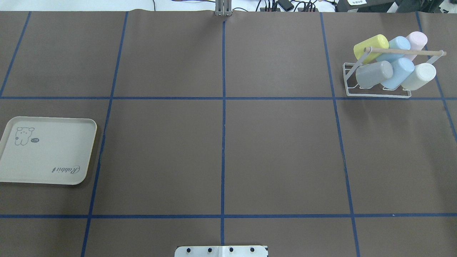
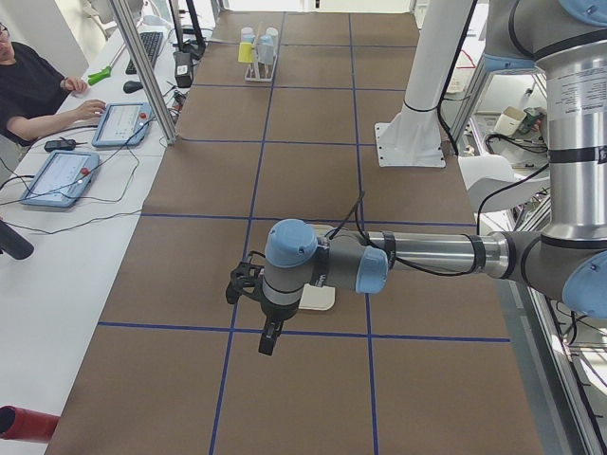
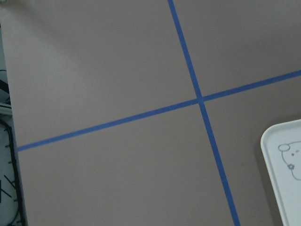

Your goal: Transfer IKEA cup to right arm and place on rack

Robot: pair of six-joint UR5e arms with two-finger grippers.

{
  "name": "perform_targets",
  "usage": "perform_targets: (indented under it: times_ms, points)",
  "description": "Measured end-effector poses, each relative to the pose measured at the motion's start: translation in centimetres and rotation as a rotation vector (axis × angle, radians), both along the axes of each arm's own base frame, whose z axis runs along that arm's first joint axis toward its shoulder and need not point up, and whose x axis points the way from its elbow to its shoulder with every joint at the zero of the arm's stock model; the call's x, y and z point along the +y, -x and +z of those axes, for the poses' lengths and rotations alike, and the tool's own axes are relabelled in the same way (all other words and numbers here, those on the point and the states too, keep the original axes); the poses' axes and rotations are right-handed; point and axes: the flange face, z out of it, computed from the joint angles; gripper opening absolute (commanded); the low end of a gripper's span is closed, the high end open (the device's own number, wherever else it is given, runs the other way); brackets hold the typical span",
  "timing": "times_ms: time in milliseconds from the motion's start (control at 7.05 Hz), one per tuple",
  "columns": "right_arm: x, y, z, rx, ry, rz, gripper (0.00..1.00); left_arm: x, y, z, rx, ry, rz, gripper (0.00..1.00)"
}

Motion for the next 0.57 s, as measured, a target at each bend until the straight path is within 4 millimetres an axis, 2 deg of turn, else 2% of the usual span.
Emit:
perform_targets:
  times_ms: [284, 568]
  points:
    - [0.0, 0.0, -0.1, -0.007, 0.0, 0.004, 1.0, 0.9, -0.2, 1.7, 0.015, 0.052, 0.0, 1.0]
    - [0.0, 0.0, -0.1, -0.01, 0.001, 0.005, 1.0, 1.7, -1.1, 2.3, 0.082, 0.14, 0.014, 1.0]
